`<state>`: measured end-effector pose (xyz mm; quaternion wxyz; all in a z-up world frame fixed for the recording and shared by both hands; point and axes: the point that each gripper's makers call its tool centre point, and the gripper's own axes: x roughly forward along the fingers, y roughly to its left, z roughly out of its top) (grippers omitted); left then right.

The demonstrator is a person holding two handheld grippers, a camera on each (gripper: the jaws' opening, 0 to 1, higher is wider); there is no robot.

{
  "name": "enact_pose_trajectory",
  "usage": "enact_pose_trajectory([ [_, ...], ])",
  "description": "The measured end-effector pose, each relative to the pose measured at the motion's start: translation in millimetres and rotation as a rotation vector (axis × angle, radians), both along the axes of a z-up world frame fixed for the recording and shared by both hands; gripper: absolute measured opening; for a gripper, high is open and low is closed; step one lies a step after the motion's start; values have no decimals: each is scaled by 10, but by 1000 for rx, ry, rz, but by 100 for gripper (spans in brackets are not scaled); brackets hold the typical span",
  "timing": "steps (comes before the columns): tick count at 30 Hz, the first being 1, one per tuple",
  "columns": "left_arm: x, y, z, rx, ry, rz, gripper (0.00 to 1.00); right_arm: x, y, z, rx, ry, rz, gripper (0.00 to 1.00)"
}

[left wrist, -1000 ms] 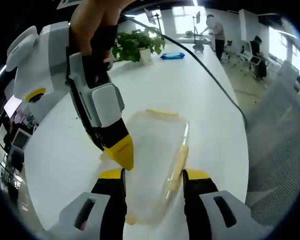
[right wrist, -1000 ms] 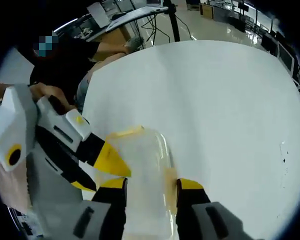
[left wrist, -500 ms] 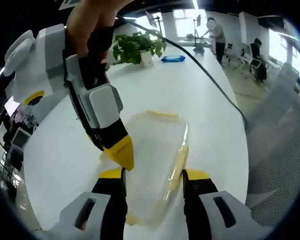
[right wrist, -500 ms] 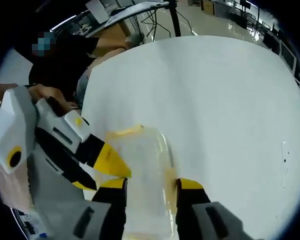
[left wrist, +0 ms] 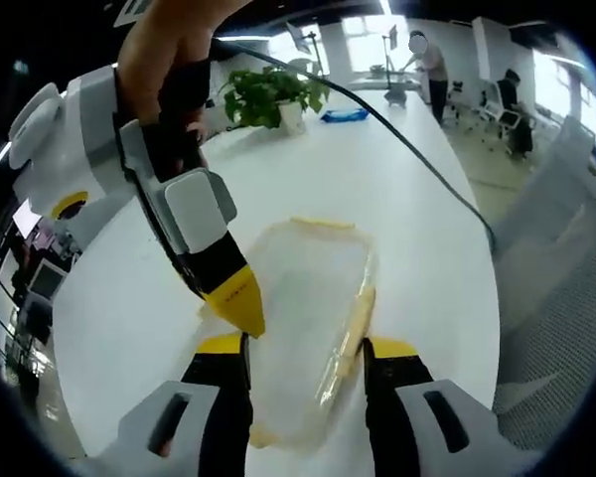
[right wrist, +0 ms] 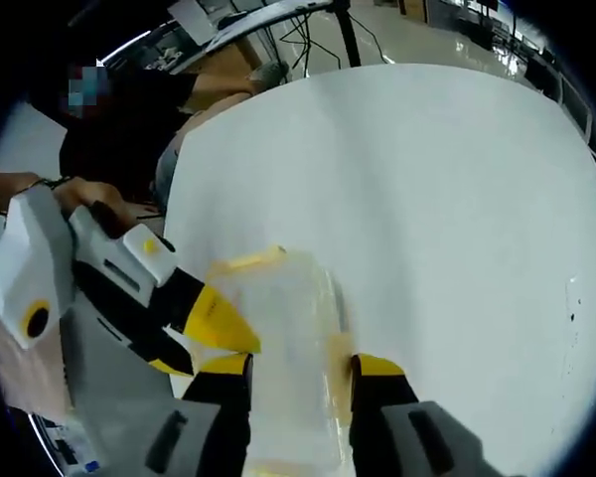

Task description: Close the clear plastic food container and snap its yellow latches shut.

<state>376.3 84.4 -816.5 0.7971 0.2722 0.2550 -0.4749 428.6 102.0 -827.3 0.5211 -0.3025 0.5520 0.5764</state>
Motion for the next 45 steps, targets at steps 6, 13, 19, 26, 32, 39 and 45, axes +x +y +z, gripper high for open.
enact_pose_trajectory([
  [6,4,4,-9,-3,6,6,42,4,10,-17,-38,12,22,36],
  [13,18,14,-18,-23,7,11,42,-7,12,-29,-61,41,46,35],
  [19,25,21,-24,-10,20,17,42,-6,11,-39,-74,60,51,34],
  [26,41,15,-35,-12,18,17,42,-11,49,-66,-73,70,54,33],
  [32,12,3,-39,-12,8,4,41,-24,56,-70,-63,60,46,34],
  [39,-29,-8,-59,12,-46,5,41,-74,73,-75,-48,44,40,34],
  [45,-28,-3,-56,22,-45,3,40,-123,89,-56,-108,-8,104,34],
])
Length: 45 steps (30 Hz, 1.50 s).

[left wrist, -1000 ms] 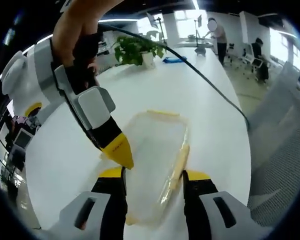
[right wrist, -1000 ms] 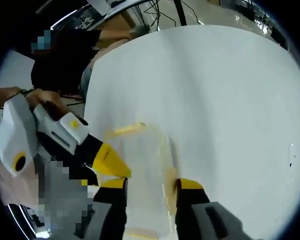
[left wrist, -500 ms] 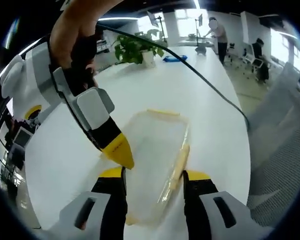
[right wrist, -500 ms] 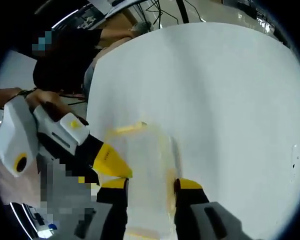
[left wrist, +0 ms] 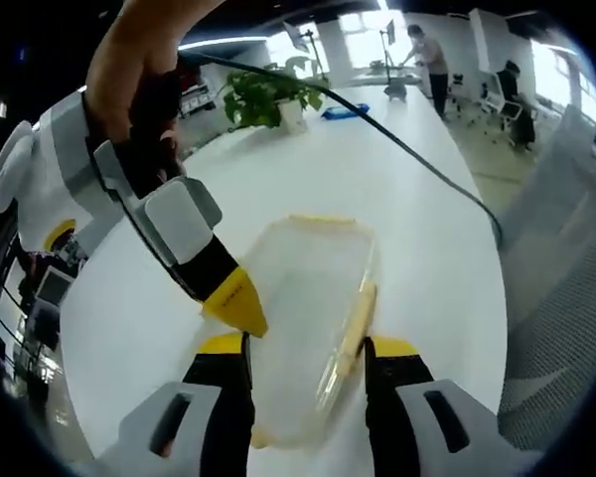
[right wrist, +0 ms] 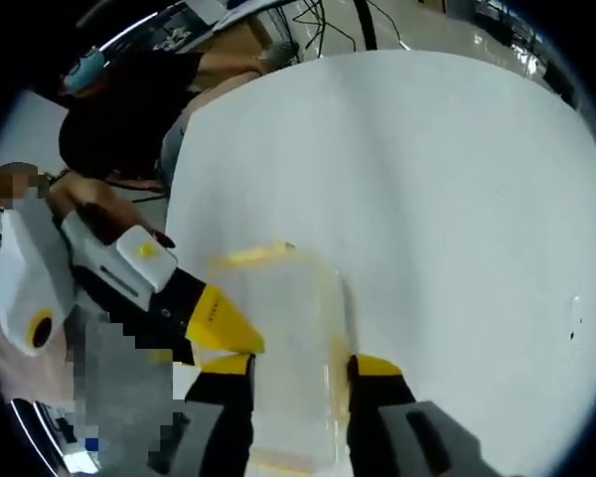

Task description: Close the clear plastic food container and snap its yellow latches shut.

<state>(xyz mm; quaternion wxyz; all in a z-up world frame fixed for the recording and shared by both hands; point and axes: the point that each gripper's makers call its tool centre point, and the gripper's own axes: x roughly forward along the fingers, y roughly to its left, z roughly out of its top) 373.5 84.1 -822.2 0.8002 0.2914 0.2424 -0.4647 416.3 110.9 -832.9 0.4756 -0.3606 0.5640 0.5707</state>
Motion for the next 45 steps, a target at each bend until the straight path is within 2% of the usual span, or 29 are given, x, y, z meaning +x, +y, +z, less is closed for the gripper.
enact_pose_trajectory([
  [6,-7,4,2,-2,-20,-7,40,-26,-22,20,27,2,-27,34],
  [10,-11,10,-15,20,-64,-4,39,13,-37,18,55,-10,-58,34],
  [12,2,24,-5,9,-56,0,39,-7,-26,26,53,-37,-55,34],
  [16,4,34,3,4,-61,3,37,20,-25,21,40,-36,-51,34],
  [17,-1,24,-28,10,-70,8,37,30,11,15,63,-42,-34,34],
  [19,36,-5,-98,-2,-65,16,37,22,-27,36,54,-39,-57,34],
  [29,97,1,-133,7,-46,11,39,48,-67,43,76,-55,-64,35],
  [40,102,17,-79,21,-46,12,40,47,-89,88,77,-168,-61,35],
  [45,110,16,-60,35,-48,3,40,65,-103,115,140,-214,-85,35],
])
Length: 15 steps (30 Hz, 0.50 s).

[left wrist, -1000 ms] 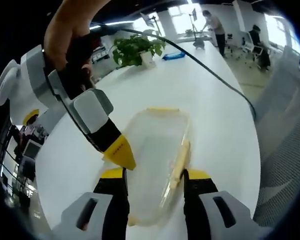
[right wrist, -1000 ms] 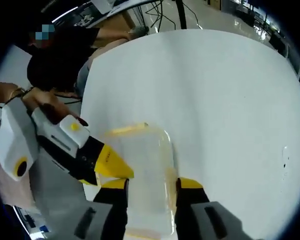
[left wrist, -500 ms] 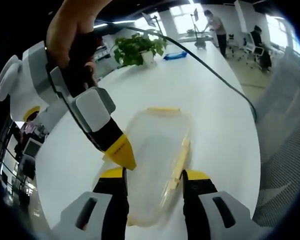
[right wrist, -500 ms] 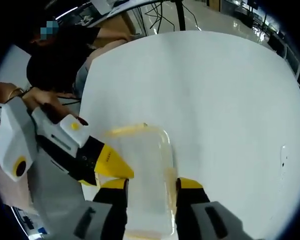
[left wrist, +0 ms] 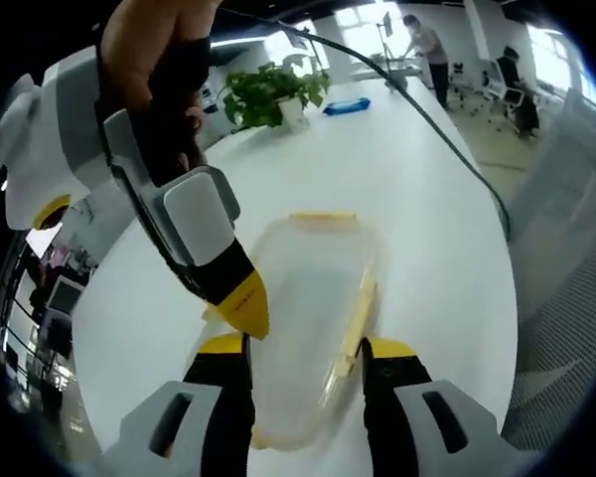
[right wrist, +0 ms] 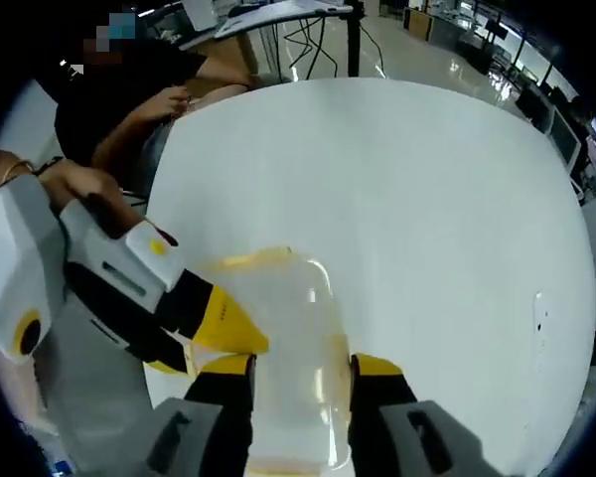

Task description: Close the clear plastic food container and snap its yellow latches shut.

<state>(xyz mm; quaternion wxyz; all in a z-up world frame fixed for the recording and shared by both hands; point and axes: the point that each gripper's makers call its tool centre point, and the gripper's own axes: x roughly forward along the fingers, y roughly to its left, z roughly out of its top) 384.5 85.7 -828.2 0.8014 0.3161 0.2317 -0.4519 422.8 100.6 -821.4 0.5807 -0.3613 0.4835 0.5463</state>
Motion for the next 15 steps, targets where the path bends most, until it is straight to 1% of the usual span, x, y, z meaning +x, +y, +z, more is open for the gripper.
enact_pose_trajectory([
  [2,-4,-2,5,7,-3,-5,40,1,1,11,15,-23,-10,35],
  [3,-14,-8,14,9,-5,-6,40,2,7,23,23,-51,10,35],
  [4,-10,-7,15,11,-6,-9,40,-3,12,26,26,-61,11,34],
  [7,-22,-12,28,16,-9,-9,40,0,6,42,34,-96,-14,34],
  [8,-22,-11,30,17,-11,-10,40,22,4,49,42,-117,-21,36],
  [9,-26,-12,36,18,-12,-10,40,58,14,63,63,-148,-33,41],
  [10,-25,-11,38,19,-13,-10,40,61,19,70,85,-163,-34,45],
  [11,-28,-12,40,18,-13,-9,40,46,20,82,104,-161,-42,47],
  [12,-31,-12,44,19,-13,-9,40,28,18,108,130,-153,-81,48],
  [13,-34,-12,46,21,-13,-10,40,27,11,128,143,-151,-101,48],
  [14,-35,-11,47,22,-13,-11,40,38,7,156,160,-160,-113,48],
  [15,-40,-9,50,24,-13,-11,40,45,-13,197,177,-180,-106,48],
])
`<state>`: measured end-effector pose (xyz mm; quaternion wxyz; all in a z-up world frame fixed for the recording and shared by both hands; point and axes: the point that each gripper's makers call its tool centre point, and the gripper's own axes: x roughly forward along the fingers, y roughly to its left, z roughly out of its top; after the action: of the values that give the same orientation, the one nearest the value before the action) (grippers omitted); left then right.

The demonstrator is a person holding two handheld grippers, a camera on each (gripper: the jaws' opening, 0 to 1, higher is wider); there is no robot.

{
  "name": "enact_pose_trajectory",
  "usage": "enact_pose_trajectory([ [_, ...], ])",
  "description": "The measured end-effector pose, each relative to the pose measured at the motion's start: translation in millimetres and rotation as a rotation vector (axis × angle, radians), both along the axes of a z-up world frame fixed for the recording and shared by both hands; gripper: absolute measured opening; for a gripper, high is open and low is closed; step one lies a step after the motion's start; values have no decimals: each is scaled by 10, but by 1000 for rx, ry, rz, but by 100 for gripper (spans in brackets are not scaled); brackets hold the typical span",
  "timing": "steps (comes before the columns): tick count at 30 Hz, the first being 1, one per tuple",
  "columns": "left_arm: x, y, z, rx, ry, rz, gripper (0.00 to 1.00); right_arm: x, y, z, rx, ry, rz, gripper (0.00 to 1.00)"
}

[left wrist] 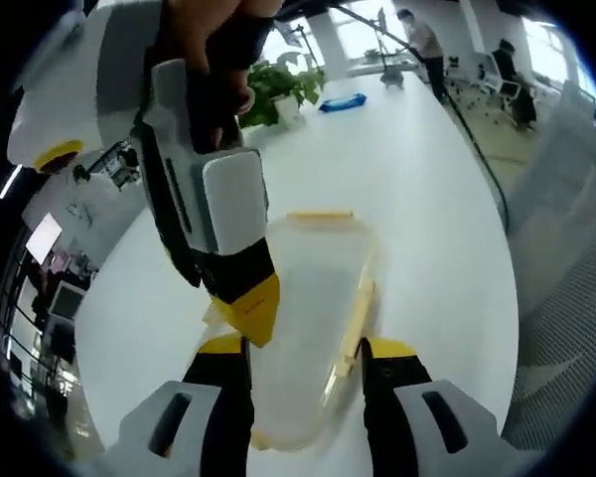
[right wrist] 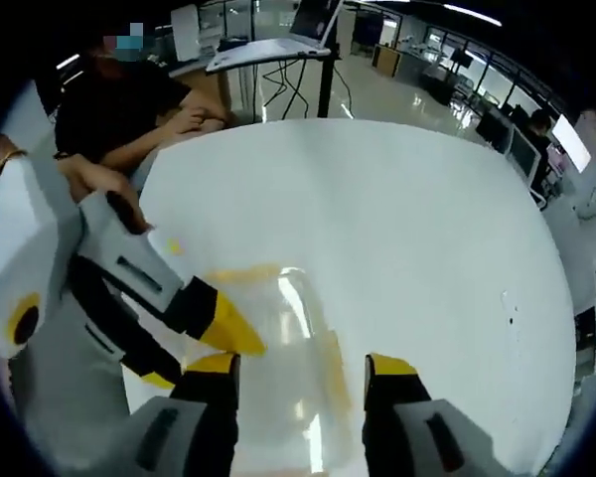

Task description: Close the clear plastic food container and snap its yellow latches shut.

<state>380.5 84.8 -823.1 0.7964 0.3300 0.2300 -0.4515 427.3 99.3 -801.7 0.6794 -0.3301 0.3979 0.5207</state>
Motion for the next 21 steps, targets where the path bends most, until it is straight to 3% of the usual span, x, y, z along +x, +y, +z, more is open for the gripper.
enact_pose_trajectory([
  [3,-8,3,7,2,-2,-1,40,-41,-54,95,13,-25,27,50],
  [8,-18,3,14,5,-4,-2,40,-133,-173,174,45,-9,35,52],
  [12,-23,2,20,5,-4,-1,40,-236,-263,147,59,19,38,57],
  [17,-21,0,22,6,-9,-2,40,-345,-340,78,70,7,56,66],
  [21,-22,-2,23,5,-9,-2,40,-448,-349,3,80,11,76,67],
])
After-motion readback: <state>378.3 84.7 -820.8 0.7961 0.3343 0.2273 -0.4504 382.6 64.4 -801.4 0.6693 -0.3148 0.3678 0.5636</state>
